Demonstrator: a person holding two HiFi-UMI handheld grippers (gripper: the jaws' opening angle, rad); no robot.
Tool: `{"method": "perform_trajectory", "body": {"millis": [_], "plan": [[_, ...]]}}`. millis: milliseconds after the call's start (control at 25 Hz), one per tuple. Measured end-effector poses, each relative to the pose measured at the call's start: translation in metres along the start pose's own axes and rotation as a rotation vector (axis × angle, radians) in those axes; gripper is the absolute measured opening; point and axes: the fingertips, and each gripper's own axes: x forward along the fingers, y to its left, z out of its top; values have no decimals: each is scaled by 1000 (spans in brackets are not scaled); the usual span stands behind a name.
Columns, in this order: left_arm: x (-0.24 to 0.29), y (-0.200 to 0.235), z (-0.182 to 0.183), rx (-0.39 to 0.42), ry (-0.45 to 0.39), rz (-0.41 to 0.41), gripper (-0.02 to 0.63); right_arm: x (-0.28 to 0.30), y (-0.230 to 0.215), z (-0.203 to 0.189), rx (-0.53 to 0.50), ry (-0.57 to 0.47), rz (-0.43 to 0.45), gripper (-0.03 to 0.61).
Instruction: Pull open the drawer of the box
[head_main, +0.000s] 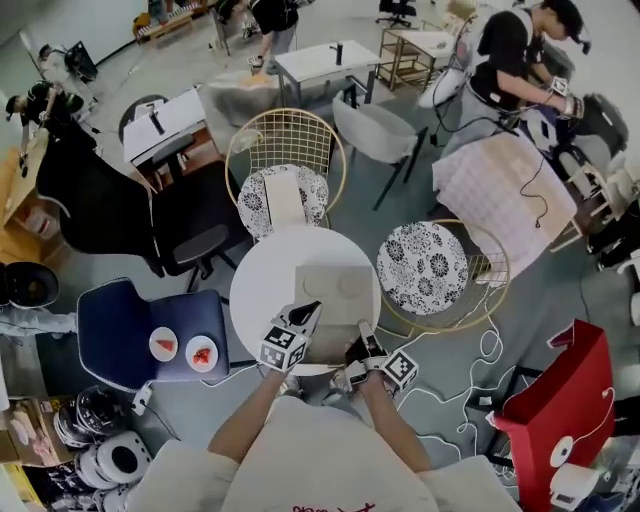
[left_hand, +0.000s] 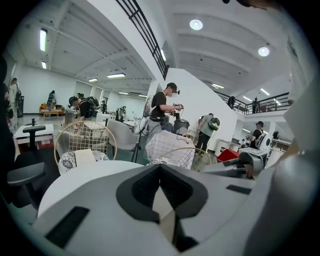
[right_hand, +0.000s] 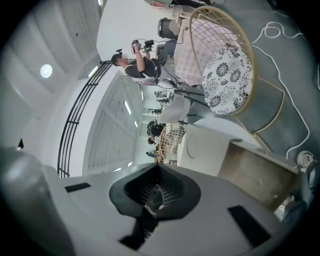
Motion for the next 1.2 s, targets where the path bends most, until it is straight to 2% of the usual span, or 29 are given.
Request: {"method": "perform_trajectory", "body": {"millis": [200, 440, 560, 680, 840, 920, 1000, 1200], "plan": [[-7, -10, 22, 26, -40, 18, 12, 13, 16, 11, -128, 44, -36, 17], [-12, -16, 42, 34, -80, 59, 12, 21, 29, 19, -364, 112, -94, 17], [-15, -19, 45, 33, -87, 67, 12, 24, 37, 18, -589, 170, -136, 16], [-14, -23, 44, 24, -84, 74, 12, 29, 52, 15, -829, 240, -135, 17], [-7, -36, 40, 24, -80, 78, 11, 29, 70, 16, -1301, 271, -181, 17], [-7, -44, 37, 30, -80, 78, 12, 28, 80, 15, -1475, 257, -171, 17], [-10, -53, 35, 39, -78, 82, 11, 27, 90, 10, -1538, 255, -137, 17], [-16, -66, 31, 40, -77, 82, 12, 18, 97, 1, -1533, 266, -103, 17]]}}
